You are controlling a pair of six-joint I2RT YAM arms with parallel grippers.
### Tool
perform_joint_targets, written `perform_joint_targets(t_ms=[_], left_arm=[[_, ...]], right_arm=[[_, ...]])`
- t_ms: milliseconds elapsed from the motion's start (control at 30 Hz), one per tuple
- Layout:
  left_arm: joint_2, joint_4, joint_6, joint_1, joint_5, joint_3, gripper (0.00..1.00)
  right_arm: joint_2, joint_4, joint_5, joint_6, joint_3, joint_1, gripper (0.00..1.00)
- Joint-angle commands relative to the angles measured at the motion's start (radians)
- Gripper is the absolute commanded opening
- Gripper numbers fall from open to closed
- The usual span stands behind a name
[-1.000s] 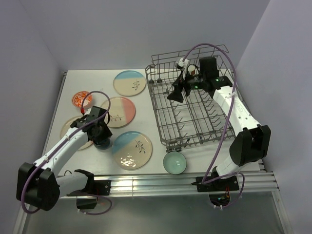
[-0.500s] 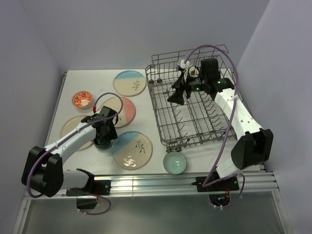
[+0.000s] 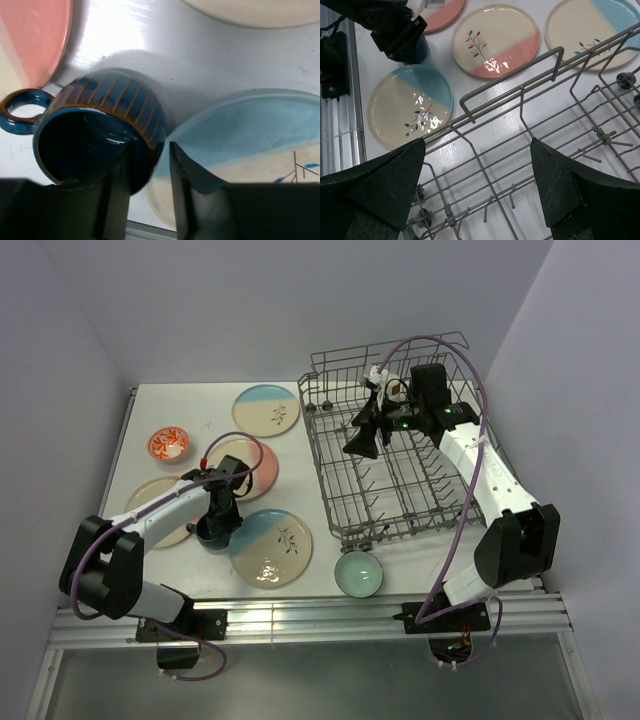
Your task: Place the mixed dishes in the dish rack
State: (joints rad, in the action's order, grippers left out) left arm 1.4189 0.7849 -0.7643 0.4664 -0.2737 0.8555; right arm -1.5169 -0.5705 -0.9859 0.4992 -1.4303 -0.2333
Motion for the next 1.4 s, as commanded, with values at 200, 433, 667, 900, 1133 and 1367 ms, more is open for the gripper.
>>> perform_joint_targets(t_ms=[200,433,667,900,1133,1367], left_arm=[[0.032,-0.024,-0.027,0.002,-0.009,0.023,0.14],[-0.02,-0.038,-0.024,-0.015,0.039,0.028,0.0],[-0.159,-0.042,-0.036,-0.07,0.073,0.027,0.0],[-0.339,-0.073,-0.053,-0.152,0.181,0.076,0.0],[-0.423,-0.142,-0.092,-0.204,0.321,0.157,0.0],[-0.431,-0.237,-0.147,-0.224,0.442,0.224,0.0]], right_arm=[[0.06,-0.008,-0.048,0.016,0.014,-0.008,0.93],[0.064,-0.041,-0.054,0.045,0.016,-0.011,0.93],[0.066,-0.091,-0.04,0.091,-0.01,-0.029,0.93],[0.086,-0.107,-0.031,0.117,0.008,-0.055,0.93],[0.087,-0.127,-0.056,0.16,0.01,-0.069,0.93],[0.083,-0.126,-0.066,0.168,-0.012,-0.099,0.94]])
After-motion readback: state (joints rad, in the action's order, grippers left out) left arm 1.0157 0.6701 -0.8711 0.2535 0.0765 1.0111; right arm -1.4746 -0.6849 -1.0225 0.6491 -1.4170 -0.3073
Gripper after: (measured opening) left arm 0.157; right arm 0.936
